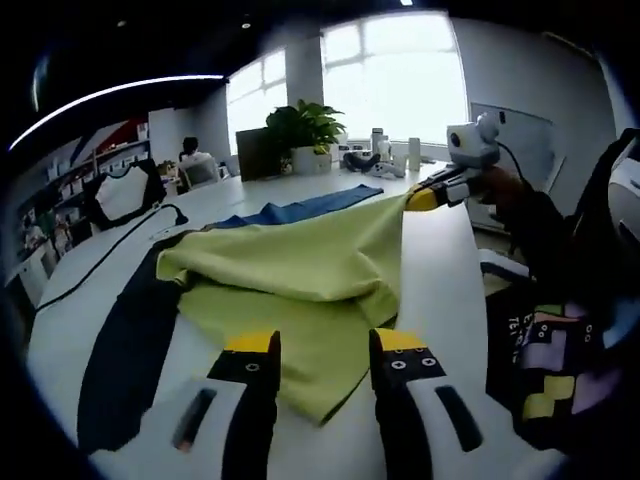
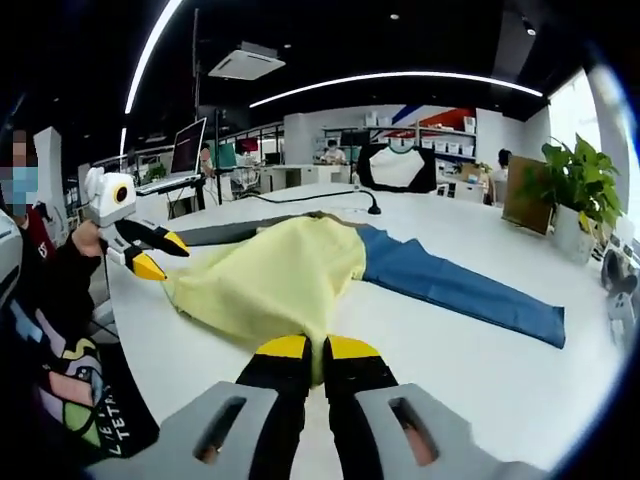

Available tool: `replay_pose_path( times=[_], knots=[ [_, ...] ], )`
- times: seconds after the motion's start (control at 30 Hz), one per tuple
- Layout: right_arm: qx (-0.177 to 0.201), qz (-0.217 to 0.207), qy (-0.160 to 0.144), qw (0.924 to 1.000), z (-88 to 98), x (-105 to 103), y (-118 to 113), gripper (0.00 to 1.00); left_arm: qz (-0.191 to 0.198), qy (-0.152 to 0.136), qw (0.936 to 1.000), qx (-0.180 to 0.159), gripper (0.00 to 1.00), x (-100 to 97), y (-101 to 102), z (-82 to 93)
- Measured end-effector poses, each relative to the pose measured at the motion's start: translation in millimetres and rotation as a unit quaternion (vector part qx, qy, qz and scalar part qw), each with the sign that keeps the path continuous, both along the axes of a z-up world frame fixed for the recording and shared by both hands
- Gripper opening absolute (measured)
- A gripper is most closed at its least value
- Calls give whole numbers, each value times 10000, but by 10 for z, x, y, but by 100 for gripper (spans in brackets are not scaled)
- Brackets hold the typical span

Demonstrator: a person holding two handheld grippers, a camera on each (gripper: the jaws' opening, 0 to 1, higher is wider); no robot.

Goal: Fold the garment on the visible template until the final outline fits inside the template.

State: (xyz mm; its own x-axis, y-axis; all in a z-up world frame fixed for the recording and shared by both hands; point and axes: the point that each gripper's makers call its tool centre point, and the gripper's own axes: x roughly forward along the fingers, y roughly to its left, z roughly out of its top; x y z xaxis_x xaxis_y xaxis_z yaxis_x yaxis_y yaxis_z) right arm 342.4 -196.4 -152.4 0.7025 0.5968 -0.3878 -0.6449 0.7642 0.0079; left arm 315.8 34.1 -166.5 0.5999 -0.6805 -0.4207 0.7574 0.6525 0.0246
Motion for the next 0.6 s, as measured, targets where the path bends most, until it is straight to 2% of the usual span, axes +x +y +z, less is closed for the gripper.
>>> replay_pose_path(
  times=[0.1,0.27,0.33,0.37,0.4,0.47,0.53,0.6],
  knots=[
    [14,9,20,10000,-11,-11,5,2,191,164,9997,-22,36,49,70,-90],
    [18,26,45,10000,-23,-41,9,2,141,89,9998,69,33,120,58,-161],
    [28,22,61,10000,-31,-44,6,2,128,191,9996,135,31,122,47,-223],
    [37,20,64,10000,-33,-43,5,2,46,266,9995,-134,25,101,-3,-184],
    [42,18,74,10000,-37,-42,4,2,196,396,9989,-163,19,97,30,-209],
    [44,18,89,9999,-46,-44,6,2,236,-107,9994,225,6,200,76,-203],
    [53,39,90,9999,-47,-50,16,2,273,37,9996,54,2,173,67,-212],
    [56,47,94,9999,-51,-53,19,2,303,76,9995,30,1,165,86,-215]
  ],
)
